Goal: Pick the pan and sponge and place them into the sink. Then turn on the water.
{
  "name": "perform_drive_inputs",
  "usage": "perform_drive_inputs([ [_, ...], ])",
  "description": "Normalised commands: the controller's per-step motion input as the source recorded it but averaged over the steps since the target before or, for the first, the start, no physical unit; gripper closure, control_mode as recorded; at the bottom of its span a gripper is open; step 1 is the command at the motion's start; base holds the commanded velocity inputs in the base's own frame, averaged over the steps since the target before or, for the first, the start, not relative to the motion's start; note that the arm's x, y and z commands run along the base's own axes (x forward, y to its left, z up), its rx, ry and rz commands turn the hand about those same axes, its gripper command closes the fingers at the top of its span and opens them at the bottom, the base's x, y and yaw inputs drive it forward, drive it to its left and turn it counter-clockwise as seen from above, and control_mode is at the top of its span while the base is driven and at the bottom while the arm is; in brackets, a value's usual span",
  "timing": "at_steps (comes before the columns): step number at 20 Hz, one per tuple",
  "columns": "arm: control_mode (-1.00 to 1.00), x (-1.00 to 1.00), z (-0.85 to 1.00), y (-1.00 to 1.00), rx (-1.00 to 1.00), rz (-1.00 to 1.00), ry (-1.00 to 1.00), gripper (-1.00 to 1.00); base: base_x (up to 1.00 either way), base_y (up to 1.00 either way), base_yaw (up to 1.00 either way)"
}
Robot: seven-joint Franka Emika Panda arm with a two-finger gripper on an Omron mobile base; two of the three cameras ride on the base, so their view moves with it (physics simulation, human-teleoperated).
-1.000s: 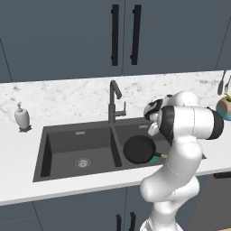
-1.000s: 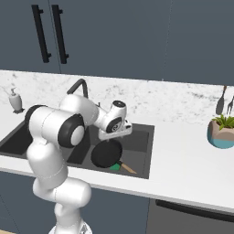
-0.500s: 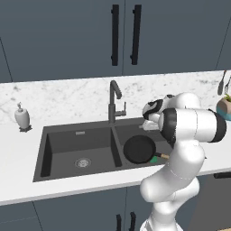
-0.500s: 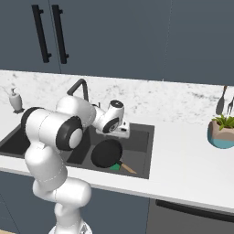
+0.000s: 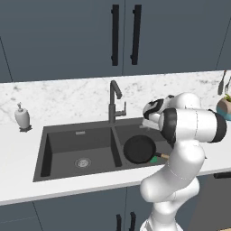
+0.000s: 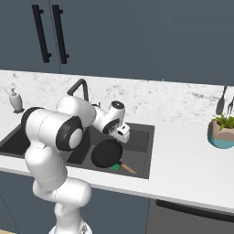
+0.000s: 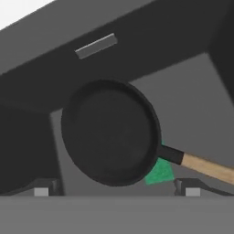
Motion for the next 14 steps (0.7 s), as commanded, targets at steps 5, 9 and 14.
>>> perform_drive_inputs([
  [5,-1.0,0.0,0.0,0.0,0.0,-0.04,0.0,-1.0,0.0,0.0,0.0],
  [9,-1.0,0.0,0.01,0.14,0.05,0.02,-0.06,-1.0,0.0,0.0,0.0],
  [14,-1.0,0.2,0.11,0.35,0.13,0.06,-0.09,-1.0,0.0,0.0,0.0],
])
